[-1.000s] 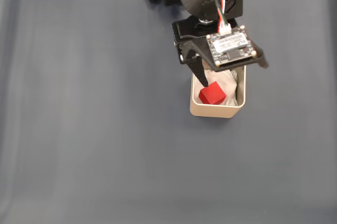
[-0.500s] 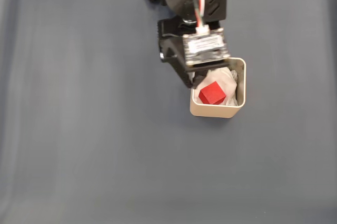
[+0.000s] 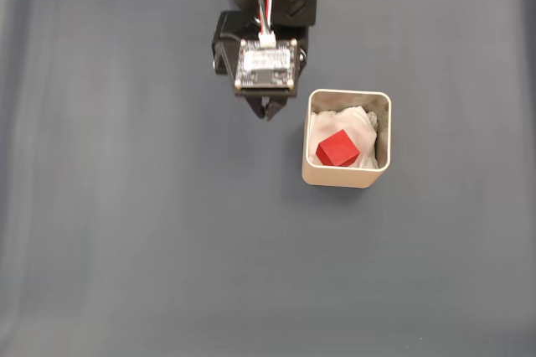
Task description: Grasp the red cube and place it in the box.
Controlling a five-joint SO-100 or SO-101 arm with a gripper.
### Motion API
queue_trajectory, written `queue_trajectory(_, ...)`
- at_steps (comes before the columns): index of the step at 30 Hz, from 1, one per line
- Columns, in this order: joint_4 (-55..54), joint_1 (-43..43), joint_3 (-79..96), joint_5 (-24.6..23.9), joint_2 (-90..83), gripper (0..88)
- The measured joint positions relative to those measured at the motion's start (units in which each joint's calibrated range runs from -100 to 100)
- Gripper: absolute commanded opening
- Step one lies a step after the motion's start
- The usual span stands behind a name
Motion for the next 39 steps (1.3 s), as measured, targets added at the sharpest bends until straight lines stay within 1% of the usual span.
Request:
queue_trajectory(13,0.7,1.4,24.2,0.4,-23.6,0.2)
queue_trajectory(34,1.1,4.8,49.1,1.1,-39.3,0.1)
queue_trajectory(39,5.4,4.3,50.4,1.0,-41.6,0.1)
